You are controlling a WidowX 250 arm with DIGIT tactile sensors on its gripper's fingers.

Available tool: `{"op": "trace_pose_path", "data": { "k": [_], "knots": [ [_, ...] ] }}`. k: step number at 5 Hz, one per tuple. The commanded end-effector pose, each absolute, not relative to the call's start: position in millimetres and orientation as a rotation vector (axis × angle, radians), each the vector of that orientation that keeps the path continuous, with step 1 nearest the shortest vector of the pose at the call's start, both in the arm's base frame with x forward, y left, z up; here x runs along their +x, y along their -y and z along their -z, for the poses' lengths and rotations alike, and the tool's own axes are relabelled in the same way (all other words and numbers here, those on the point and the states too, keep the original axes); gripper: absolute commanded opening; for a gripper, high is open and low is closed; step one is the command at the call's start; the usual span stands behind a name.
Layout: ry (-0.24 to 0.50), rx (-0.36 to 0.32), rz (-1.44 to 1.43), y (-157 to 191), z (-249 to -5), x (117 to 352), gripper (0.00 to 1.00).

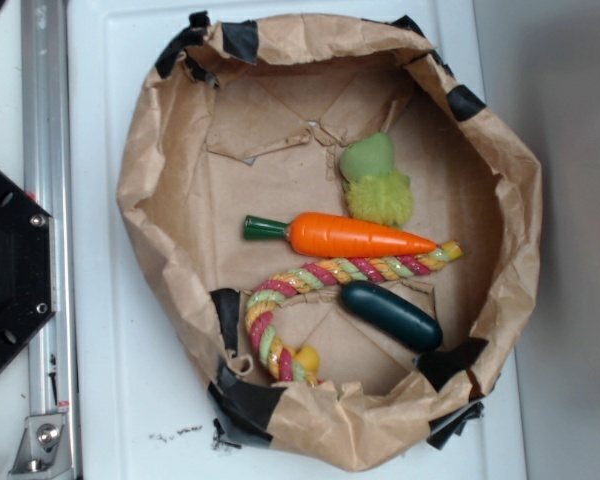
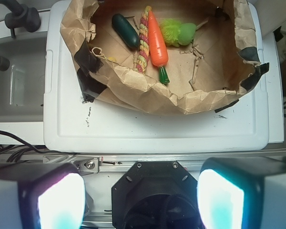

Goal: Grab the green animal.

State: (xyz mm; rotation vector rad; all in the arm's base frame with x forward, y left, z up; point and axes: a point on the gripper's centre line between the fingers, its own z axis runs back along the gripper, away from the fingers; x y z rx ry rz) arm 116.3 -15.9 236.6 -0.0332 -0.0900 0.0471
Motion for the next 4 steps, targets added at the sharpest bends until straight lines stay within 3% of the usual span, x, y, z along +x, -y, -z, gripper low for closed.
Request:
{"op": "trace_pose_path", "data": {
  "k": [1, 2, 4],
  "knots": [
    [0.090, -0.033, -0.047, 16, -237, 116, 1.00],
    [-0.006, 0.025, -0.133, -13, -199, 152, 1.00],
    [0.227, -0.039, -0.530, -42, -151, 231, 1.00]
  ]
}}
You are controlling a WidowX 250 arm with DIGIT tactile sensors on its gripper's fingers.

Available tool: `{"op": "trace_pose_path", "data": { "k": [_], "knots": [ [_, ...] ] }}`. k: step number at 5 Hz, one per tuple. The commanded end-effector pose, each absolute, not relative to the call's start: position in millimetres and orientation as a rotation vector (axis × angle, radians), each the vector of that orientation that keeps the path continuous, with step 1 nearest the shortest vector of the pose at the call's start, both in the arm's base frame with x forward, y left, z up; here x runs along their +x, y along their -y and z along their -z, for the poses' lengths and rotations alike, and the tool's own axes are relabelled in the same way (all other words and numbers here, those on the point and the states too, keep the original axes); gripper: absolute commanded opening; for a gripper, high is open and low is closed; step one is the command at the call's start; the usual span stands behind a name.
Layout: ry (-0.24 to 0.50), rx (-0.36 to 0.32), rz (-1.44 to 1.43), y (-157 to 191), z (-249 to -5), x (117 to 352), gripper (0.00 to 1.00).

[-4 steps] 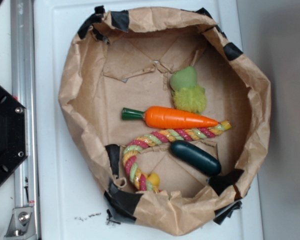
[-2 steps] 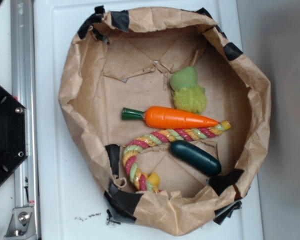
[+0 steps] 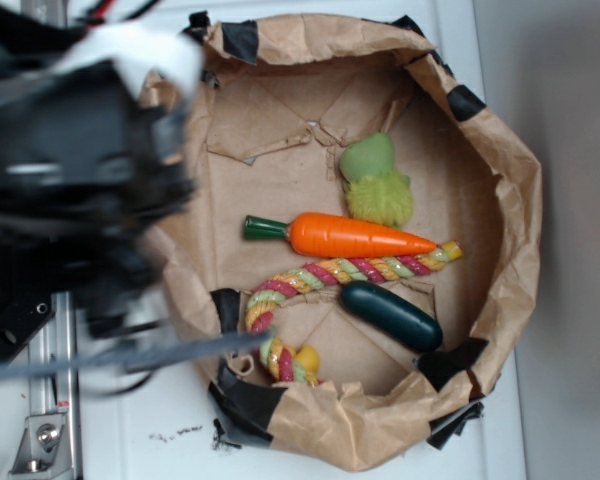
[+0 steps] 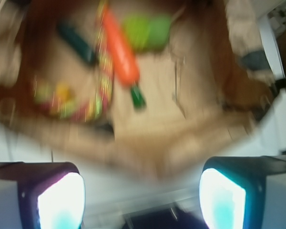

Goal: Grab the green animal.

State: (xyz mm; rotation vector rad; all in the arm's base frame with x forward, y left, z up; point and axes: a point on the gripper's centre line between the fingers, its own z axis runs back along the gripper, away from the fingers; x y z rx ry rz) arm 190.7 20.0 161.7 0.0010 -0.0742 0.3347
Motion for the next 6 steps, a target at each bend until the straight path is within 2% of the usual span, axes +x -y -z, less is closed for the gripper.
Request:
{"op": "trace_pose_path", "data": {
  "k": [1, 3, 4, 5, 6],
  "knots": [
    [0.312, -0.032, -0.751, -64, -122, 264, 1.00],
    [0.236, -0.026, -0.932, -85, -59, 290, 1.00],
    [0.172, -0.038, -0.885, -75, -34, 306, 1.00],
    [0.124, 0.004, -0.836, -59, -23, 293, 0.00],
    [0.031, 0.033, -0.781, -59, -30, 284, 0.00]
  ]
}}
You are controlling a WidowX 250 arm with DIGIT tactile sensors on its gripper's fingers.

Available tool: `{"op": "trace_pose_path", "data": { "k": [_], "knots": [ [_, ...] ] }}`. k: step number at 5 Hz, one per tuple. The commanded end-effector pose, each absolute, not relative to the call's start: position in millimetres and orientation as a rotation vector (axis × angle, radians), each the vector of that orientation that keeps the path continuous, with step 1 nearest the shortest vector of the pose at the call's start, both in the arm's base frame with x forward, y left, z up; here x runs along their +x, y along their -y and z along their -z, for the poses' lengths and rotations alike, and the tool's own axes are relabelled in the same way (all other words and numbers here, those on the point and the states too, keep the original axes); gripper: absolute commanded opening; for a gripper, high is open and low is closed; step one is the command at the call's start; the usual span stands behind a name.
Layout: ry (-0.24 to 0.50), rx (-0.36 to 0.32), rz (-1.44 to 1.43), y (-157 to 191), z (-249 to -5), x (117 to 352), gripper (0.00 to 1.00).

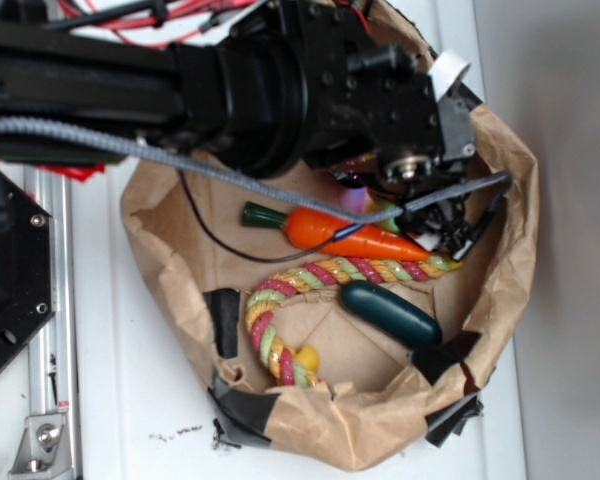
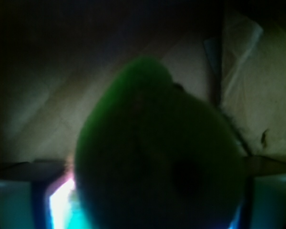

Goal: Grab the green animal.

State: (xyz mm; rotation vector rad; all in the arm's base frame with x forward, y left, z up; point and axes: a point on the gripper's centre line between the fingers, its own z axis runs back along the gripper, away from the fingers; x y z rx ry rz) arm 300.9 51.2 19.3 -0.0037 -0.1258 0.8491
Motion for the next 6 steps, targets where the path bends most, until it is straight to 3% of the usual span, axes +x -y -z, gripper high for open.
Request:
{"op": "trace_pose_path", "data": {
  "k": [1, 2, 3, 4, 5, 6],
  "knots": [
    [0.034, 0.082, -0.531, -60, -81, 277, 0.00],
    [0.105, 0.036, -0.397, -65, -130, 258, 0.00],
    [0.128, 0.026, -0.258, -57, -180, 241, 0.00],
    [0.015, 0.077, -0.115, -51, -204, 243, 0.00],
    [0.062, 0.100, -0.136, -50, -195, 251, 0.00],
    [0.043, 0.120, -0.128, -51, -187, 259, 0.00]
  ]
}}
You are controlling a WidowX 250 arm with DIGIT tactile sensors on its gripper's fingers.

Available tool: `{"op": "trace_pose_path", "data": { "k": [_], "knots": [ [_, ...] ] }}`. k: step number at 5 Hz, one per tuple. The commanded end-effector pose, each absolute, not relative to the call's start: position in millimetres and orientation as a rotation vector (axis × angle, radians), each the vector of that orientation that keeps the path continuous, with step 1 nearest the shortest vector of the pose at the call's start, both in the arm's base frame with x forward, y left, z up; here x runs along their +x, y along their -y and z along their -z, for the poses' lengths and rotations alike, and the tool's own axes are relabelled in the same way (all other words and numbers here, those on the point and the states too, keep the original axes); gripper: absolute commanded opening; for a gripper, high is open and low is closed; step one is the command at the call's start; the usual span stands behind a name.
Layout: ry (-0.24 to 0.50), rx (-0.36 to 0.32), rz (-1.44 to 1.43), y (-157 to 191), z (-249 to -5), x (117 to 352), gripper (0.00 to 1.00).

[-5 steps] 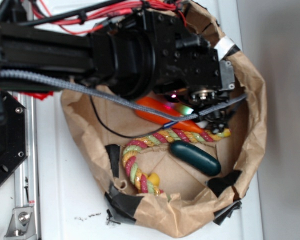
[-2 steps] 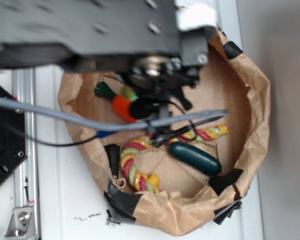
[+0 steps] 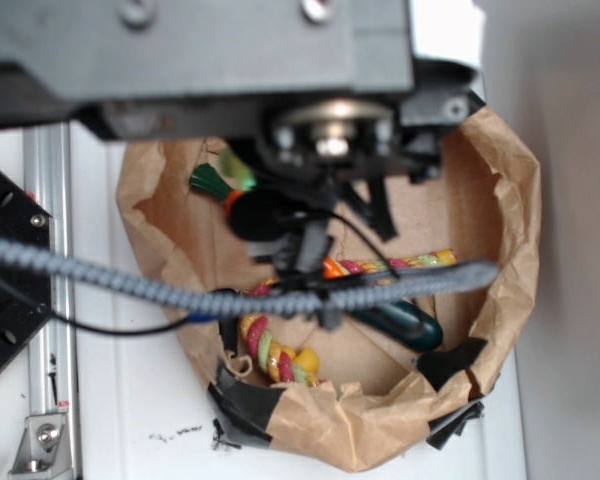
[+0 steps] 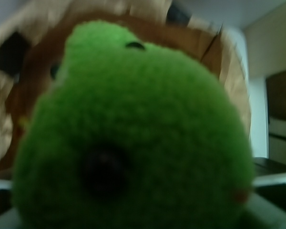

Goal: Grab the green animal.

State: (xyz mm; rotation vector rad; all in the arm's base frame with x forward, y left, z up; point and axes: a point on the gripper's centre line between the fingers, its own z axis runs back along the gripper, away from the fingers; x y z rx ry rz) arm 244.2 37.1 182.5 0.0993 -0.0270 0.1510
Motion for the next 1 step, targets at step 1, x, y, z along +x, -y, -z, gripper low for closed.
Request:
{"op": "trace_pose_path", "data": {
  "k": [1],
  "knots": [
    [0.022, 0.130, -0.145, -52.2, -183.2, 261.5, 0.00]
  ]
}}
